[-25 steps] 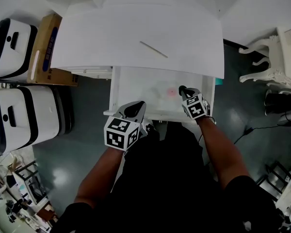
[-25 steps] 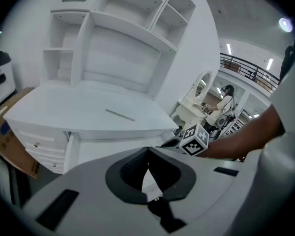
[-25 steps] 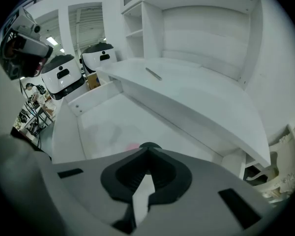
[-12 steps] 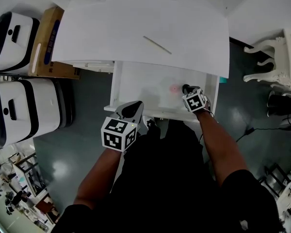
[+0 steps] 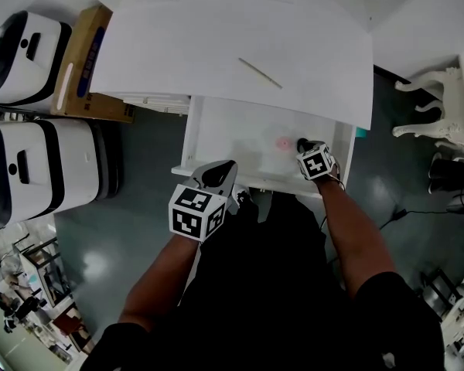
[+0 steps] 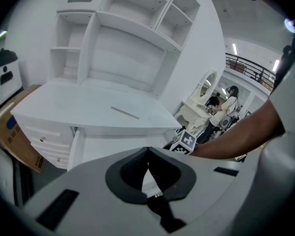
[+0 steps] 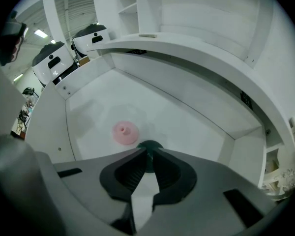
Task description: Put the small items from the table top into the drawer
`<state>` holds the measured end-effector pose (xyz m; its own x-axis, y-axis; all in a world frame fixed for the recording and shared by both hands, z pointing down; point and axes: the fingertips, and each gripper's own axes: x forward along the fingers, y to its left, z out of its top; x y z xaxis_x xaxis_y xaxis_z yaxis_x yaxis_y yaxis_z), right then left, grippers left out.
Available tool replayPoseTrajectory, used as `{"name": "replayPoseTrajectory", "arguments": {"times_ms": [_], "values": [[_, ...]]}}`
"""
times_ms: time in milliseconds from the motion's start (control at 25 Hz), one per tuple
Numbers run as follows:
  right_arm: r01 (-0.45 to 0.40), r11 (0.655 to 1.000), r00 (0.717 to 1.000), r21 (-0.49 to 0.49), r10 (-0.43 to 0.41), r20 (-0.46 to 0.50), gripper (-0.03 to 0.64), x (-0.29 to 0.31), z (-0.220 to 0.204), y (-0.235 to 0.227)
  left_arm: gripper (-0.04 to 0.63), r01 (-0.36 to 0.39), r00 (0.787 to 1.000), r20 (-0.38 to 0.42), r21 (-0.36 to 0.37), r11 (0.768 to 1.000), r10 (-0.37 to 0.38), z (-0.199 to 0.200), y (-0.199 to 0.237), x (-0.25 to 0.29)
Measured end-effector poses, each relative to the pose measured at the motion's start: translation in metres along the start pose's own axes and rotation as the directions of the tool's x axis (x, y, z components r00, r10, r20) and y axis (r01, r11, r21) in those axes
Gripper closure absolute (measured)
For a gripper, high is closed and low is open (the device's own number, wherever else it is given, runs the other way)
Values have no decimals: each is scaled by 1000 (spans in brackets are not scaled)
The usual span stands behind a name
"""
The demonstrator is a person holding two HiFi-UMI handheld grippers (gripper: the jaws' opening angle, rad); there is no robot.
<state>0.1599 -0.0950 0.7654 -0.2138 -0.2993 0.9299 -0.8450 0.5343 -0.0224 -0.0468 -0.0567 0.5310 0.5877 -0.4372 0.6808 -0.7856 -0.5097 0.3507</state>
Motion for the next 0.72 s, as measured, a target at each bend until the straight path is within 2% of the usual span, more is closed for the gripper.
{"name": "replayPoseTrajectory", "arguments": {"times_ms": [120,240,400,720], "values": [[-14,1000,1000,10,14,-1,583,-3,-1,2,592,8,1000,6,5,1000,-9,3,-2,0],[-15,1000,1000,20,15,-15,540,-6,-5,2,592,15,1000,13,7,1000,-15,5,-3,1],[3,1000,1000,20,-3,7,537,-19,-3,4,592,19,999,29,9,1000,-19,7,-2,-2],[-16,995,990,95,2,141,538,-62,24,16,592,38,997,59,23,999,-39,15,-6,-5]]}}
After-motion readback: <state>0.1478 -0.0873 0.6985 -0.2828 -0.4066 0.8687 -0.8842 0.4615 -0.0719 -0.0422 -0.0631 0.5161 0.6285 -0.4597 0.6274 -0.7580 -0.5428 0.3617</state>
